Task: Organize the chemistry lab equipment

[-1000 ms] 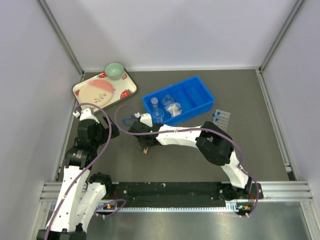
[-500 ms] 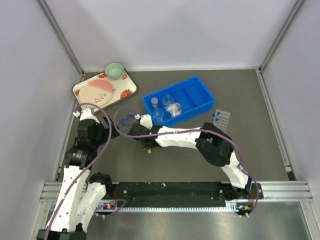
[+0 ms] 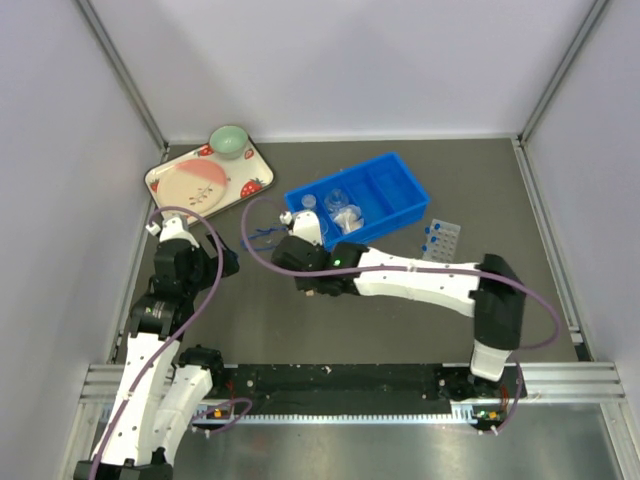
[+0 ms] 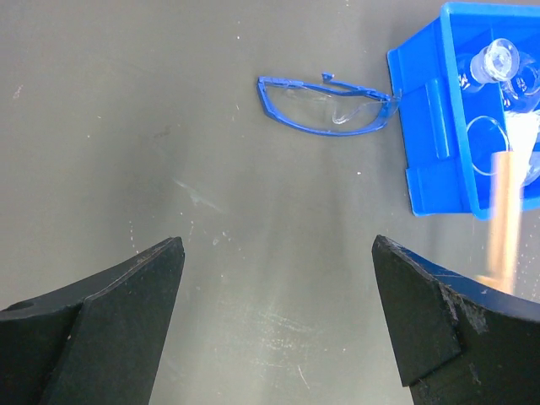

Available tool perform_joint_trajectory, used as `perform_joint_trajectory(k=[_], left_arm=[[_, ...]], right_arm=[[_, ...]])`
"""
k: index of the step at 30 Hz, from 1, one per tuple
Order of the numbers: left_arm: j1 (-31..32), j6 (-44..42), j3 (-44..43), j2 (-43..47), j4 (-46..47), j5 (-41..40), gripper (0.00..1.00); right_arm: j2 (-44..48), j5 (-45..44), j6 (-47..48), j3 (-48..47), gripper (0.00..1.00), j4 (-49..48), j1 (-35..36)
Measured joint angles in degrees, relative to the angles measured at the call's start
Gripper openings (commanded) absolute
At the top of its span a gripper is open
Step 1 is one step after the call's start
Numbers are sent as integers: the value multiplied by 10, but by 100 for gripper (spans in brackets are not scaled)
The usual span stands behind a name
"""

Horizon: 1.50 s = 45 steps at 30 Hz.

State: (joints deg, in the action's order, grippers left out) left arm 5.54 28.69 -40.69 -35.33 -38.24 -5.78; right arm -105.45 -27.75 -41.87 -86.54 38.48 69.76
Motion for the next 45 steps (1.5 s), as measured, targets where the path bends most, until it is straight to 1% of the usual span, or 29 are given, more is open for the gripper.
perform_joint_trajectory(k=[5, 8, 10, 15, 19, 24, 33, 39, 45], left_arm=[[0, -4, 0, 0, 0, 6, 98], [0, -6, 0, -1, 0, 9, 98], [0, -10, 0, -1, 0, 19, 98], [0, -21, 1, -1, 12, 67, 98], [0, -28, 1, -2, 27, 101, 98], [0, -34, 1, -16, 49, 126, 98], [0, -33, 1, -42, 74, 146, 98], [0, -31, 7, -49, 90, 168, 98], [0, -31, 14, -53, 98, 178, 98]], right_arm=[[94, -21, 33, 0, 0, 2, 1], [137, -23, 60, 0, 0, 3, -14], [153, -23, 81, -1, 0, 3, -37], [161, -3, 137, -1, 0, 3, -145], [156, 39, 191, -1, 0, -7, -232], [113, 106, 260, -9, 0, -24, -306], [-7, 218, 355, -71, 0, -24, -381], [-69, 254, 381, -125, 0, -19, -430], [-126, 261, 393, -172, 0, -20, -448]])
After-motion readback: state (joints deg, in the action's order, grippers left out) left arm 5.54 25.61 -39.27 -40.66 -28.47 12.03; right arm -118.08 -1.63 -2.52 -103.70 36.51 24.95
